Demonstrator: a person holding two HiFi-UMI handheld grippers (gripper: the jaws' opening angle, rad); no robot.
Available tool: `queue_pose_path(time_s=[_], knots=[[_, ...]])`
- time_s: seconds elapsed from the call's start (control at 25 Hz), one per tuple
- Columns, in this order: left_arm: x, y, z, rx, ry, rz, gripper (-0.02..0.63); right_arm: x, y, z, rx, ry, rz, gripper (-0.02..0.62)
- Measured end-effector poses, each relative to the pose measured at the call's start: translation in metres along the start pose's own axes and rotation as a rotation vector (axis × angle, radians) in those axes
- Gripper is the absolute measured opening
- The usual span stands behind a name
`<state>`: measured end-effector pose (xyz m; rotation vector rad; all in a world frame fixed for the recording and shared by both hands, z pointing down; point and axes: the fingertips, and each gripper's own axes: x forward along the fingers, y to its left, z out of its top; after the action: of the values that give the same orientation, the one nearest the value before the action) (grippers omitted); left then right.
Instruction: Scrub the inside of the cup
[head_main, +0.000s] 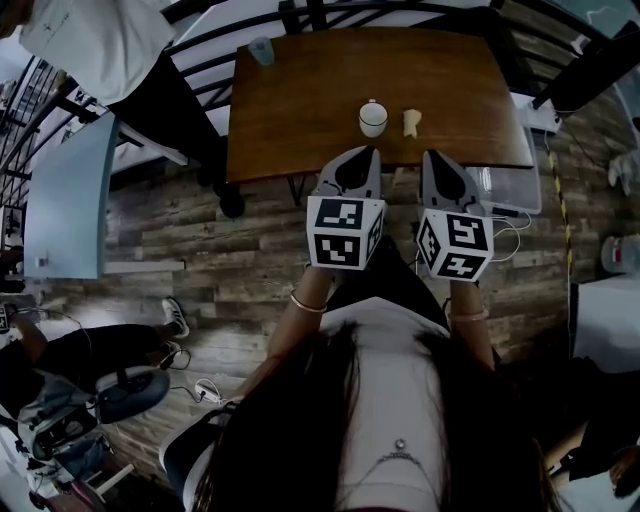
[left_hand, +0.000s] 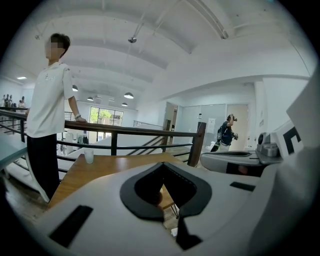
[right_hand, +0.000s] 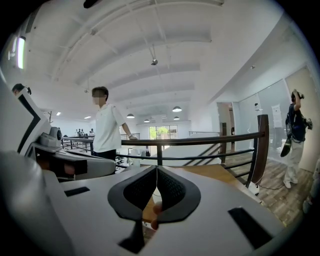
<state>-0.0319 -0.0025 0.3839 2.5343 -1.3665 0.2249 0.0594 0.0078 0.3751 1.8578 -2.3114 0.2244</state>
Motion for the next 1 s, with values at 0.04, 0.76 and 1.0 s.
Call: queue_pose_path(time_s=[0.04,0.76,1.0], knots=[[0.004,0.001,0.000,0.001,-0.002,0.003,0.009,0.004,-0.002,0.000,-0.002,0.001,0.002,0.037],[0.077,0.026,-0.012,-0.041,0.014,0.084,0.011,0.074,-0.046,-0.025,-0.022,0.108,0.053,0.038],[0.093,0.032,-0.022,-0.053,0.023,0.113,0.011,0.092,-0.057,-0.038,-0.022,0.143,0.063,0.038]])
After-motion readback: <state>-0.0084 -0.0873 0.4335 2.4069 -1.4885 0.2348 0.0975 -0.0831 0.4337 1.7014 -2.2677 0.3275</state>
